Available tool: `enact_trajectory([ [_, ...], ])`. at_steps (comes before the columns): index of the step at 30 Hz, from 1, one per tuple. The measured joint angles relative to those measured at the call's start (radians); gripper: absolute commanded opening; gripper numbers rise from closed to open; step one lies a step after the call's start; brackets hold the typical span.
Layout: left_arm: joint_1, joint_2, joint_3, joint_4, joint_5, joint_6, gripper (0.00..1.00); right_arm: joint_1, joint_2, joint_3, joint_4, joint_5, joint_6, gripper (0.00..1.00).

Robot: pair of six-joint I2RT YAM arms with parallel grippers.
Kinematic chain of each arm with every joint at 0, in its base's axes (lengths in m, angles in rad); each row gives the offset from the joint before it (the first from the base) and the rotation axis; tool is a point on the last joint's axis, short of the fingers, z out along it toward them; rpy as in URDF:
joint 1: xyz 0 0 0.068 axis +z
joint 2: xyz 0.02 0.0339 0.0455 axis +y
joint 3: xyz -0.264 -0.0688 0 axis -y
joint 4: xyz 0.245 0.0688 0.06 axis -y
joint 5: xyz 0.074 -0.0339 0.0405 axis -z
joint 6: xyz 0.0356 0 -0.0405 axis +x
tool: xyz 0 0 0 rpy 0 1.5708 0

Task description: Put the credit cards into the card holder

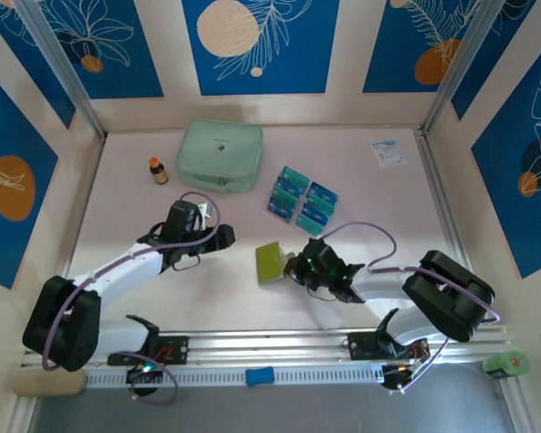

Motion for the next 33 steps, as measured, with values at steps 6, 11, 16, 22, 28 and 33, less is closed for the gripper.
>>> enact_trajectory([
  [6,-0.047,0.015,0.049,-0.006,0.003,0.0,0.72,0.014,-0.023,0.0,-0.033,0.029,0.0,0.0],
  [11,-0.114,0.063,0.156,-0.006,0.002,0.002,0.73,0.026,-0.05,0.012,-0.061,0.047,-0.003,0.0],
  [16,-0.169,0.111,0.224,-0.019,-0.006,0.012,0.74,0.039,-0.106,0.038,-0.099,0.062,-0.012,0.0],
  [22,-0.221,0.149,0.275,-0.066,-0.031,0.039,0.74,0.043,-0.147,0.064,-0.13,0.073,-0.023,0.0],
  [28,-0.25,0.149,0.275,-0.093,-0.069,0.061,0.75,0.045,-0.146,0.066,-0.152,0.085,-0.021,0.0],
  [33,-0.253,0.149,0.252,-0.093,-0.086,0.064,0.74,0.046,-0.146,0.066,-0.155,0.092,-0.014,0.0],
])
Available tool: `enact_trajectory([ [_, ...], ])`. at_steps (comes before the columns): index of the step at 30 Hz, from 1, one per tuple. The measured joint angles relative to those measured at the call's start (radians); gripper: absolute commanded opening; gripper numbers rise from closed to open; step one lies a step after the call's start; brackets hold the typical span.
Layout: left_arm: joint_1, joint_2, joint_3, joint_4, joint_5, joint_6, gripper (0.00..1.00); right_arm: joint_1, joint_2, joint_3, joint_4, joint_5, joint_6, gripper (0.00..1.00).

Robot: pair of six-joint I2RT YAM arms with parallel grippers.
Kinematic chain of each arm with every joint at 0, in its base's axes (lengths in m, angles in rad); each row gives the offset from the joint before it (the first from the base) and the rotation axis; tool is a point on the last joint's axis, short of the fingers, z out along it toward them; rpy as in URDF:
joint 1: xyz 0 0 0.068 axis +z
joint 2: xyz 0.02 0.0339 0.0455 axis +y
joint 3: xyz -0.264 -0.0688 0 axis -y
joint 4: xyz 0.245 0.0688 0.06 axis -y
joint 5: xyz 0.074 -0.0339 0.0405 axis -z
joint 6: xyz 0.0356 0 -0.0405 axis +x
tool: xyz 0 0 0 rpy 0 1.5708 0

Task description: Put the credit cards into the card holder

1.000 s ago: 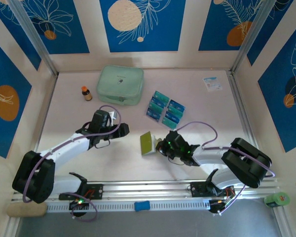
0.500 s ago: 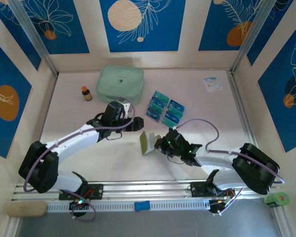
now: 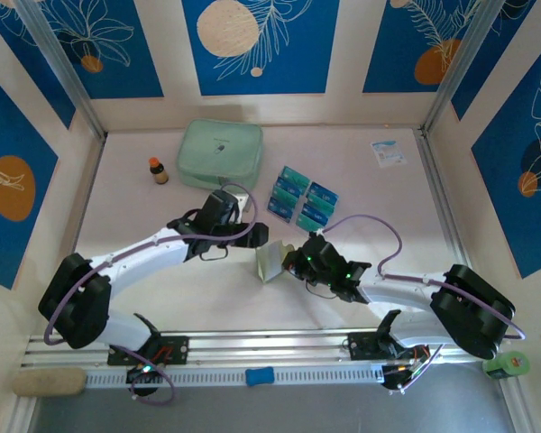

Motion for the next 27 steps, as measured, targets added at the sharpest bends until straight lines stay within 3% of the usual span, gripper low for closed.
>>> enact_trajectory([
  [15,-0.082,0.058,0.055,-0.056,-0.05,0.072,0.77,0.001,0.0,0.0,-0.001,0.003,0.0,0.0],
  [27,-0.138,0.173,0.152,-0.203,-0.136,0.166,0.79,0.002,0.0,0.0,-0.001,0.007,0.003,0.0],
])
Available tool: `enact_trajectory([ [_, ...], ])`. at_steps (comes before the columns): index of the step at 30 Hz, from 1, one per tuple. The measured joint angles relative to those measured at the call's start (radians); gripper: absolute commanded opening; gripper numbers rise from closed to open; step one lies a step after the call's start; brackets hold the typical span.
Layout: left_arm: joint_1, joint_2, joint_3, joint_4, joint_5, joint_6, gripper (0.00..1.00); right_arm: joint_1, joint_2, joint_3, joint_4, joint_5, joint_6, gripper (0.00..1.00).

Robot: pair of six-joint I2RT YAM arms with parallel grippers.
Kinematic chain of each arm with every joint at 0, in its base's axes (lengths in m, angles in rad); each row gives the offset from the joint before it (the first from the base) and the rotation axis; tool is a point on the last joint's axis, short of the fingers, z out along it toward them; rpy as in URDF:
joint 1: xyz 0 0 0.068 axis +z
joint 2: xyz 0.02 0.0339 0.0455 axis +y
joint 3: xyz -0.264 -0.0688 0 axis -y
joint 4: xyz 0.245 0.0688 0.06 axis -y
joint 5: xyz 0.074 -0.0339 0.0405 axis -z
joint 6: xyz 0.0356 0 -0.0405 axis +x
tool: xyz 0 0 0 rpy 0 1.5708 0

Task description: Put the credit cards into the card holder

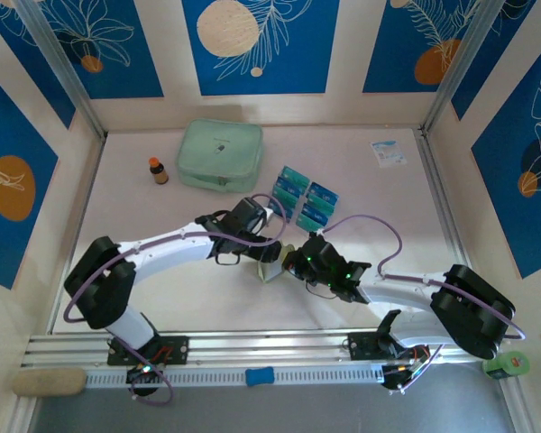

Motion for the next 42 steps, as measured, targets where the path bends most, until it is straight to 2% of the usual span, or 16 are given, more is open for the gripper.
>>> enact_trajectory([
  [7,-0.004,0.014,0.003,-0.085,-0.087,0.037,0.77,0.003,0.0,-0.002,-0.008,0.014,0.016,0.0],
  [17,-0.004,0.0,-0.091,-0.079,-0.19,0.069,0.77,0.007,0.008,-0.031,-0.024,0.049,0.068,0.0],
  [22,-0.004,0.0,-0.129,-0.063,-0.226,0.071,0.77,0.011,0.02,-0.031,-0.027,0.047,0.074,0.26],
  [24,-0.004,0.002,-0.134,-0.057,-0.238,0.074,0.77,0.01,0.019,-0.031,-0.032,0.046,0.073,0.32],
  [26,-0.004,0.002,-0.135,-0.049,-0.25,0.079,0.77,0.01,0.006,-0.034,-0.047,0.043,0.069,0.33],
  [30,-0.004,0.003,-0.135,-0.04,-0.265,0.088,0.77,-0.004,-0.082,-0.042,-0.107,0.034,0.052,0.33],
  [36,-0.004,0.003,-0.135,-0.037,-0.266,0.088,0.77,-0.046,-0.242,-0.041,-0.198,0.008,-0.005,0.21],
  [42,-0.004,0.015,-0.13,-0.032,-0.265,0.084,0.77,-0.091,-0.245,-0.014,-0.238,-0.073,-0.073,0.11],
])
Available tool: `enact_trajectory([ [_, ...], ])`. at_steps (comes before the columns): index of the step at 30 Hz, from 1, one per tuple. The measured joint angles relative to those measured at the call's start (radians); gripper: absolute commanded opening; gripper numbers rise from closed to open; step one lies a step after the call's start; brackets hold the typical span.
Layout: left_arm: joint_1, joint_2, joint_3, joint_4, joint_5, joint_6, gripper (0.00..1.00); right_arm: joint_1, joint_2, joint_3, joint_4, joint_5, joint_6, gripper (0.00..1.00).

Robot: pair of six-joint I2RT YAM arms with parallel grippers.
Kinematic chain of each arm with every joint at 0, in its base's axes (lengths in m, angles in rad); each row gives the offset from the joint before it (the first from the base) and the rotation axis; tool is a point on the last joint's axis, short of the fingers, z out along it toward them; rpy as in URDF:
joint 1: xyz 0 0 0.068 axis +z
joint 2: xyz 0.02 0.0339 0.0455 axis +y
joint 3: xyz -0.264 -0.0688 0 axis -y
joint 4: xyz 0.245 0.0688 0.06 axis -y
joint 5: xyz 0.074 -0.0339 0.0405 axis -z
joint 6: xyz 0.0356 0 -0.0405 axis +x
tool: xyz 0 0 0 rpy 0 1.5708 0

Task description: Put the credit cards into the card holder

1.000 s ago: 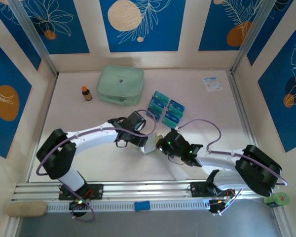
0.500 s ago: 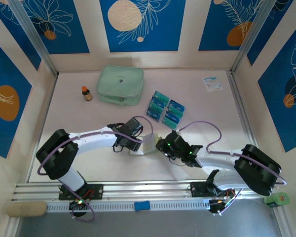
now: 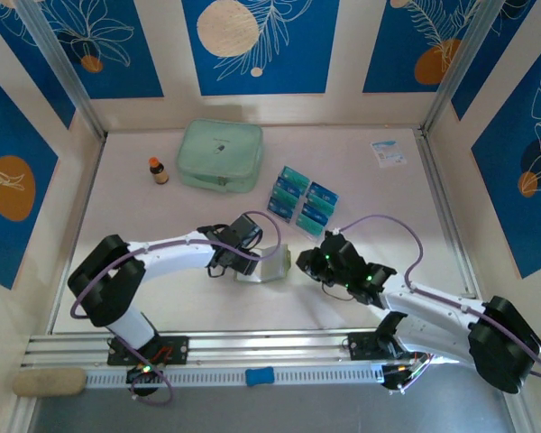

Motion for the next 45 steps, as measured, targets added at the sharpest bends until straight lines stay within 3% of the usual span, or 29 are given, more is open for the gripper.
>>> enact_trajectory([
  [10,0.0,0.0,0.002,0.001,0.0,-0.019,0.77,0.011,0.269,0.227,0.064,-0.151,-0.105,0.06],
  [18,-0.005,0.0,0.003,0.001,-0.003,-0.027,0.77,0.008,0.45,0.247,0.121,-0.195,-0.112,0.02],
  [38,-0.006,0.012,-0.032,0.023,-0.029,-0.071,0.77,-0.041,0.5,0.141,0.177,-0.198,-0.134,0.01],
  [45,-0.006,-0.055,0.044,-0.029,0.032,-0.101,0.77,-0.041,0.5,0.141,0.177,-0.198,-0.141,0.01],
])
